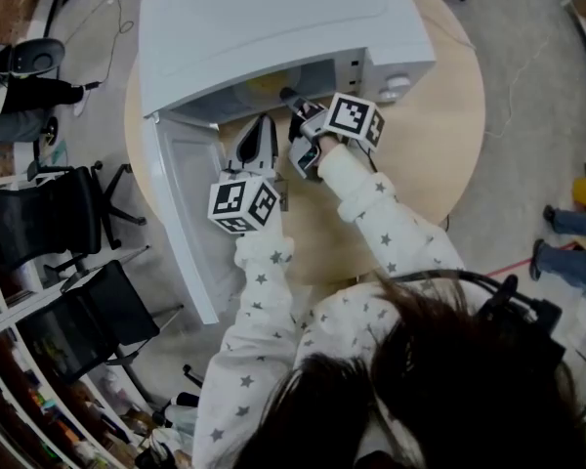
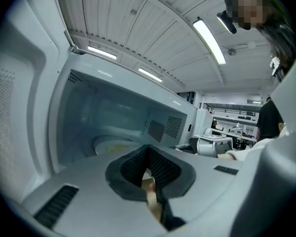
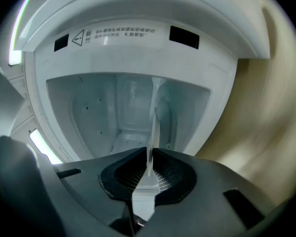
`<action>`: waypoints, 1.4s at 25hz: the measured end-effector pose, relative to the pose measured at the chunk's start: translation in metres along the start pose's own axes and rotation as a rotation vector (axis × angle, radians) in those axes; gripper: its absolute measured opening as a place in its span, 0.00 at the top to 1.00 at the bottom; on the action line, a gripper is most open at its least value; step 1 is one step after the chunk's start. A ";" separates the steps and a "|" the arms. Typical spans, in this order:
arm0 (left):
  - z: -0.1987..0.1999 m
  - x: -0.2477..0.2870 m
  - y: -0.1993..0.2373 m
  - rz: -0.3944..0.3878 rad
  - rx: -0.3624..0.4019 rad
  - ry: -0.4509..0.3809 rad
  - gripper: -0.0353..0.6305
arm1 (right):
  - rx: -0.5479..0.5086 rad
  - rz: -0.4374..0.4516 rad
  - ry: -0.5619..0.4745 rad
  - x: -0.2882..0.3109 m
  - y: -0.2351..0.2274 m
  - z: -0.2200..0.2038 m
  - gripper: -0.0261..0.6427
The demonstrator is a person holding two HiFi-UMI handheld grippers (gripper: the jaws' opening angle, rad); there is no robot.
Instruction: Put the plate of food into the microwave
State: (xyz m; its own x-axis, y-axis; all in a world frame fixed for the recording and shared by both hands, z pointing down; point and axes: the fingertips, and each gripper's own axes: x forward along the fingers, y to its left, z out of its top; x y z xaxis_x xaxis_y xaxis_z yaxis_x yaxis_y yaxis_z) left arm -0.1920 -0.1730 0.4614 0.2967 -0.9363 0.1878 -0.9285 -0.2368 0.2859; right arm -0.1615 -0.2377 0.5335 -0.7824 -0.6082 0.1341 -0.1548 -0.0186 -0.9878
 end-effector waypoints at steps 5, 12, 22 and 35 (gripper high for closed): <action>-0.002 0.000 0.003 0.000 -0.006 0.006 0.94 | 0.041 0.026 0.014 0.007 0.003 -0.002 0.80; -0.006 0.000 0.004 -0.002 -0.016 0.011 0.94 | 0.029 -0.076 0.029 0.008 -0.010 -0.001 0.79; -0.005 -0.002 0.002 -0.002 -0.027 0.007 0.94 | 0.044 -0.176 0.007 -0.003 -0.018 -0.001 0.79; -0.010 -0.003 -0.001 -0.018 -0.031 0.009 0.94 | 0.148 -0.115 0.020 -0.022 -0.025 -0.013 0.79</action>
State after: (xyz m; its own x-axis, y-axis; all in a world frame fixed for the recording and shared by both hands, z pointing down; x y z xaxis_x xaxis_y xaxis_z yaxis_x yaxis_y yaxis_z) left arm -0.1893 -0.1677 0.4698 0.3149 -0.9298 0.1907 -0.9159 -0.2450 0.3179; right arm -0.1482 -0.2134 0.5566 -0.7768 -0.5793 0.2468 -0.1543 -0.2048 -0.9666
